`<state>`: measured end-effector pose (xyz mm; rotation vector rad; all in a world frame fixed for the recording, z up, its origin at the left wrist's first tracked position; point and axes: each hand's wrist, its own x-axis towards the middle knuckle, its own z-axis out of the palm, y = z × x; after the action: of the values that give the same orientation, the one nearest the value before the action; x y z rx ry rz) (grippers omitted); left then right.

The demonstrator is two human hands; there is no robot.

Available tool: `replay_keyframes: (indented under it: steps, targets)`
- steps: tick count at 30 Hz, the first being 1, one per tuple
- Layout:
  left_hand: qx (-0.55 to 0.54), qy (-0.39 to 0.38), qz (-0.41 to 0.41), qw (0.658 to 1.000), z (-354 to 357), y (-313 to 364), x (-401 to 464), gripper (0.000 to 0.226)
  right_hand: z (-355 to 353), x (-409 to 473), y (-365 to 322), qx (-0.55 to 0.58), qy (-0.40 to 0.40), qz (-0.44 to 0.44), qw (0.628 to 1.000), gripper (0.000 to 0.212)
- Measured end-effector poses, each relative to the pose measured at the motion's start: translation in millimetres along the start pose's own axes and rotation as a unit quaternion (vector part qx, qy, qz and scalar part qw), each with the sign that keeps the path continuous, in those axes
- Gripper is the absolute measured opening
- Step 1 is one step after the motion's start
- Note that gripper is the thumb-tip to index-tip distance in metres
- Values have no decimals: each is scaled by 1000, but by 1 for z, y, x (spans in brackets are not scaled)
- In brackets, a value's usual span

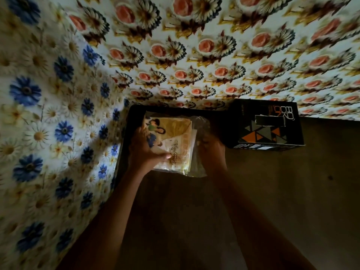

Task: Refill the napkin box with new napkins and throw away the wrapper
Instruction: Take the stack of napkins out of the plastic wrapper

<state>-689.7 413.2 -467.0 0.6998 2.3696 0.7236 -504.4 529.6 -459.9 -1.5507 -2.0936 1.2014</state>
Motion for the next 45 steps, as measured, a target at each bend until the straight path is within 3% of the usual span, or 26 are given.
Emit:
replay_keyframes:
  steps: [4,8,10,14,19,23,28,35,38,41,42,44,45]
  targets:
    - [37,-17,-6,999,1,-7,-2,136,-3,2,-6,75,-24,74,994,13]
    - [42,-32,-14,999,0,-12,-24,146,-6,-11,-1,131,-40,125,983,11]
    - [53,-34,-19,998,1,-15,-41,140,-5,-21,3,137,-46,141,979,10]
    - [66,-32,-37,997,4,-29,-74,136,-6,-50,6,179,-59,151,970,26]
    - [86,-34,-36,995,5,-45,-117,133,-10,-102,9,303,-69,194,930,18]
    - [81,-47,-48,994,5,-52,-142,132,-7,-132,22,350,-44,235,906,31]
    - [56,-40,-53,996,7,-58,-157,132,-9,-145,37,307,-58,236,920,8]
    - [38,-35,-62,997,9,-56,-156,132,-11,-143,36,151,-86,178,969,52]
    - [36,-37,-65,997,9,-56,-155,136,-11,-141,32,141,-113,151,972,52]
    - [19,-45,-69,996,8,-59,-155,139,-11,-136,31,139,-124,132,974,76]
    - [14,-46,-70,996,8,-60,-155,140,-12,-136,29,160,-131,138,969,71]
    - [6,-48,-71,996,8,-65,-154,144,-15,-136,24,245,-121,201,941,32]
    - [4,-48,-74,996,9,-68,-153,145,-17,-138,22,281,-120,238,922,23]
